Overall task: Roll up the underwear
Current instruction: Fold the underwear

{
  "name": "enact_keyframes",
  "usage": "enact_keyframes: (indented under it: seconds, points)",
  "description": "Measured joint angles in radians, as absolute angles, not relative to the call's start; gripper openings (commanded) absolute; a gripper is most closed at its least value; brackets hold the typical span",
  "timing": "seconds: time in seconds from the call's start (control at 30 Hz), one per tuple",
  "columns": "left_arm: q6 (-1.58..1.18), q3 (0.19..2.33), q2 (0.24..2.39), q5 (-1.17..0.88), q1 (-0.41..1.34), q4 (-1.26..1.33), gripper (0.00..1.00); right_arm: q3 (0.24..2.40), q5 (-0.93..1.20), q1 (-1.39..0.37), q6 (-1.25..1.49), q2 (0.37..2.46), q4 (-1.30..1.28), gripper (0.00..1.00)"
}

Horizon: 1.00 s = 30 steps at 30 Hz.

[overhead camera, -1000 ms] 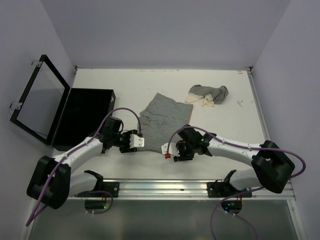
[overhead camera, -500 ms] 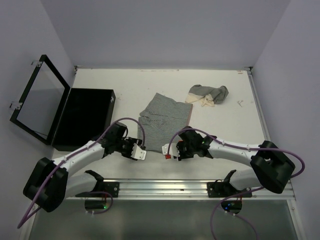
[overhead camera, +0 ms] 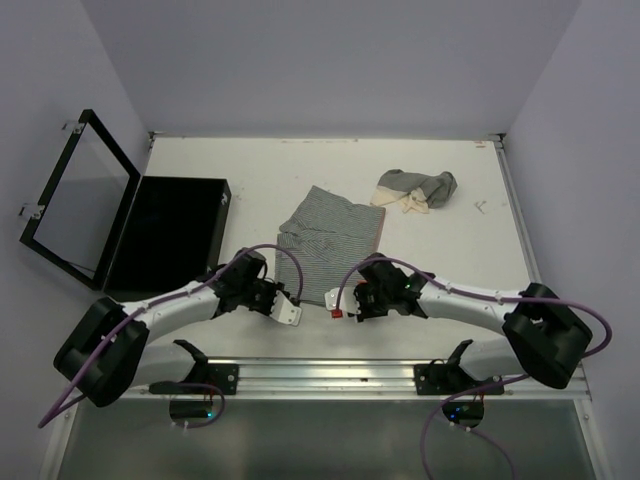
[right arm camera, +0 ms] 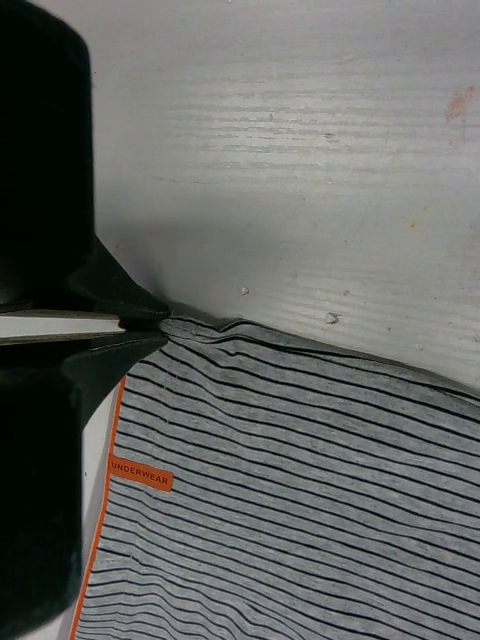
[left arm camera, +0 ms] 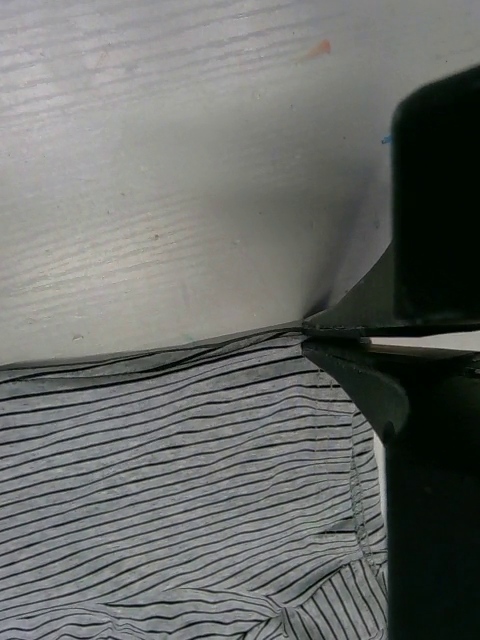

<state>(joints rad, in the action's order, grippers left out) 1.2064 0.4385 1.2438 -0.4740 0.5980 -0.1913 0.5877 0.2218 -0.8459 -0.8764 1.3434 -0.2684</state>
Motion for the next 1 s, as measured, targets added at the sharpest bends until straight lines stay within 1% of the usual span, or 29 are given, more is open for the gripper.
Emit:
enact_keyframes:
  seconds: [0.03, 0.13, 0.3, 0.4, 0.53, 0.63, 0.9, 1.0]
  points:
    - [1.206, 0.439, 1.243, -0.466, 0.598, -0.19, 0.03, 0.586, 0.222, -0.846, -0.876, 1.34, -0.27, 0.0]
    - [1.205, 0.441, 1.238, -0.451, 0.599, -0.208, 0.0, 0.586, 0.224, -0.843, -0.876, 1.328, -0.295, 0.0]
    - [1.196, 0.521, 1.222, -0.48, 0.601, -0.417, 0.0, 0.618, 0.288, -0.835, -0.868, 1.272, -0.442, 0.0]
    - [1.171, 0.569, 1.165, -0.522, 0.615, -0.524, 0.0, 0.67, 0.348, -0.835, -0.849, 1.234, -0.542, 0.0]
    - [1.069, 0.624, 1.05, -0.579, 0.691, -0.634, 0.0, 0.714, 0.418, -0.835, -0.828, 1.169, -0.653, 0.0]
    - [0.975, 0.693, 1.01, -0.616, 0.73, -0.689, 0.0, 0.727, 0.454, -0.829, -0.813, 1.134, -0.731, 0.0]
    - [0.855, 0.884, 1.06, -0.603, 0.729, -0.704, 0.0, 0.758, 0.517, -0.743, -0.788, 1.092, -0.817, 0.0]
    - [0.855, 0.914, 1.12, -0.598, 0.707, -0.705, 0.0, 0.782, 0.565, -0.647, -0.789, 1.107, -0.852, 0.0]
